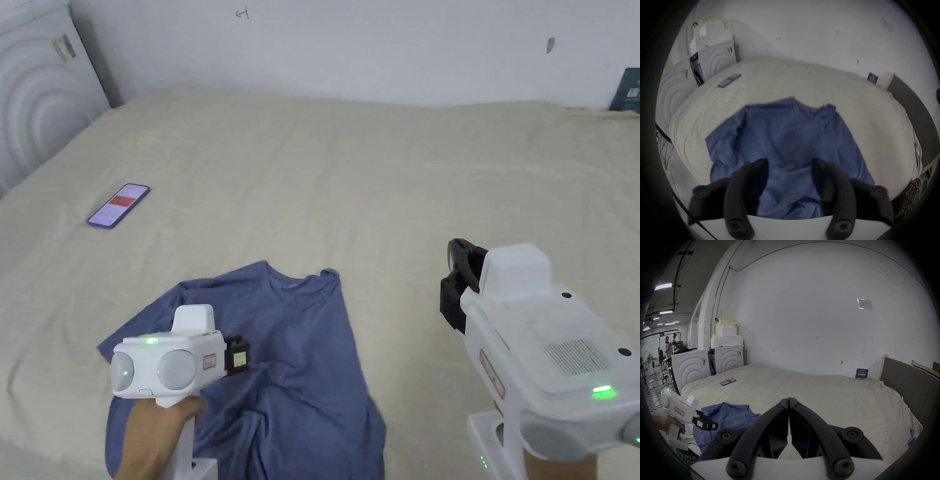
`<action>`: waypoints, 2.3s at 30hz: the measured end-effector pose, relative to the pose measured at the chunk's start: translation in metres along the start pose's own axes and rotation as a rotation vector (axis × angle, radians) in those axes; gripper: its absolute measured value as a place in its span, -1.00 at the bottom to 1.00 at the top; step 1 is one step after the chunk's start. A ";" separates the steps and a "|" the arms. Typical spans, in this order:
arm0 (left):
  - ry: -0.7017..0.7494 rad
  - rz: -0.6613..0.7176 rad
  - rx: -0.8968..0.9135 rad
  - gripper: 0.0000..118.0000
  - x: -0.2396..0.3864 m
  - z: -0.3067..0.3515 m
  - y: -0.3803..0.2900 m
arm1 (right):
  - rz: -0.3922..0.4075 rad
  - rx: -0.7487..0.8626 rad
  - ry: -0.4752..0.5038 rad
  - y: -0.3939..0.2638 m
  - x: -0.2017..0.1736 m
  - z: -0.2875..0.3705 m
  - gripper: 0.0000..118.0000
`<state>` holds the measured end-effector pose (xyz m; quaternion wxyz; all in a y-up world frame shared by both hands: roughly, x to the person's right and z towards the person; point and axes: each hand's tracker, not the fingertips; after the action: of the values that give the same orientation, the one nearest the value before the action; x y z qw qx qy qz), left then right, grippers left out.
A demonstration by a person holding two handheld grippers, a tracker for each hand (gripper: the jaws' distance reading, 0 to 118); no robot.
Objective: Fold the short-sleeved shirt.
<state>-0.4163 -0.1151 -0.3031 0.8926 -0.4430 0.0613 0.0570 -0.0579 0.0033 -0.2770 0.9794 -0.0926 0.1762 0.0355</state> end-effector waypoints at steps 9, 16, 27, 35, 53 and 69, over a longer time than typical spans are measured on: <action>0.066 -0.016 -0.173 0.26 0.003 -0.050 -0.010 | -0.028 -0.040 -0.095 -0.015 0.035 0.009 -1.00; 0.018 -0.008 -0.187 -0.57 0.010 -0.046 -0.015 | -0.042 -0.059 -0.122 -0.023 0.051 0.018 -1.00; -0.252 0.276 -0.024 -0.91 -0.022 -0.010 -0.021 | -0.068 -0.030 -0.167 -0.016 0.073 0.035 -1.00; -0.377 0.333 0.089 -0.92 -0.010 0.023 0.011 | -0.099 -0.014 -0.208 -0.011 0.086 0.049 -1.00; -0.752 0.019 0.327 -0.92 0.186 0.125 0.173 | -0.099 0.066 -0.386 0.004 0.143 0.112 -1.00; -0.811 -0.248 -0.003 -0.92 0.327 0.047 0.080 | -0.101 0.063 -0.511 0.000 0.181 0.158 -1.00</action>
<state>-0.1039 -0.0137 -0.3897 0.8440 -0.3898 -0.3486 0.1191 0.1647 0.0408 -0.1953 0.9950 -0.0589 -0.0808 0.0032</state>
